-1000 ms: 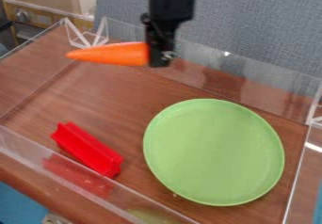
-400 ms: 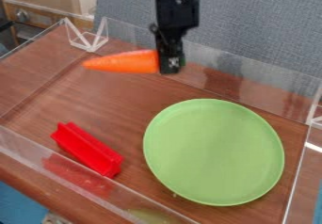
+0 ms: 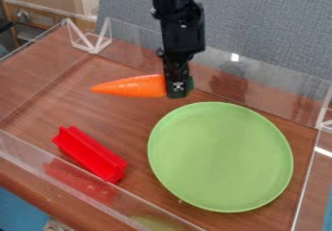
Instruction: Move the carrot from the green plate to the table
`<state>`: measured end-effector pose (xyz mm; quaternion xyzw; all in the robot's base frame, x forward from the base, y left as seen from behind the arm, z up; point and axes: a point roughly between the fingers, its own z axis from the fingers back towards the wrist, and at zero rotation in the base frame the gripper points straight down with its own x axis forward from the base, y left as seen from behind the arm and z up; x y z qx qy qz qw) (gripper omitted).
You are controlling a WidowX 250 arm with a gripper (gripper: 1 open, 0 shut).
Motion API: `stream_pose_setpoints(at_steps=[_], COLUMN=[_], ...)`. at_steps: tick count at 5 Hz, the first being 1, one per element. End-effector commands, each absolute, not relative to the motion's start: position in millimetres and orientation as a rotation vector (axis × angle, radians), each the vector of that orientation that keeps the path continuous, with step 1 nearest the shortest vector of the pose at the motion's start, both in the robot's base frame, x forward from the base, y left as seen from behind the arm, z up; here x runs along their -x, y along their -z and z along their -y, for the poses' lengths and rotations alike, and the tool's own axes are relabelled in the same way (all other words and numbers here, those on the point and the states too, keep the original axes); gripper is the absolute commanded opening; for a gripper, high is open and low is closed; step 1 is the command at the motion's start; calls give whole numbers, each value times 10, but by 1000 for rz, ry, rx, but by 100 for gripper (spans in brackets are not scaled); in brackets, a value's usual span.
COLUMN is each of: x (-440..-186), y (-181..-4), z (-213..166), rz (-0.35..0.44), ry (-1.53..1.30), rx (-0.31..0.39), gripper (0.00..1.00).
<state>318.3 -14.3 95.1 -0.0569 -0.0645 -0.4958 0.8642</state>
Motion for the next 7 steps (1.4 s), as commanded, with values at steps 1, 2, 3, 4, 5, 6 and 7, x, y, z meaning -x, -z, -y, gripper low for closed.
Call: stream_pose_setpoints(at_steps=[1,2,3,4,5,6,7], x=[-3205,-3196,-3329,-3401,-3415,-3312,-3240], y=[-1035,-973,-918,-909,-894,-863,-806], z=[-112,-390,-641,-637,-519,-282,-145], rz=[170,173,171,169,165,163,164], ry=[967,891,900,952,1013,1041,1057], rx=[109,128,143,158,173,183,195], gripper=[0,0,0,0,0,0,0])
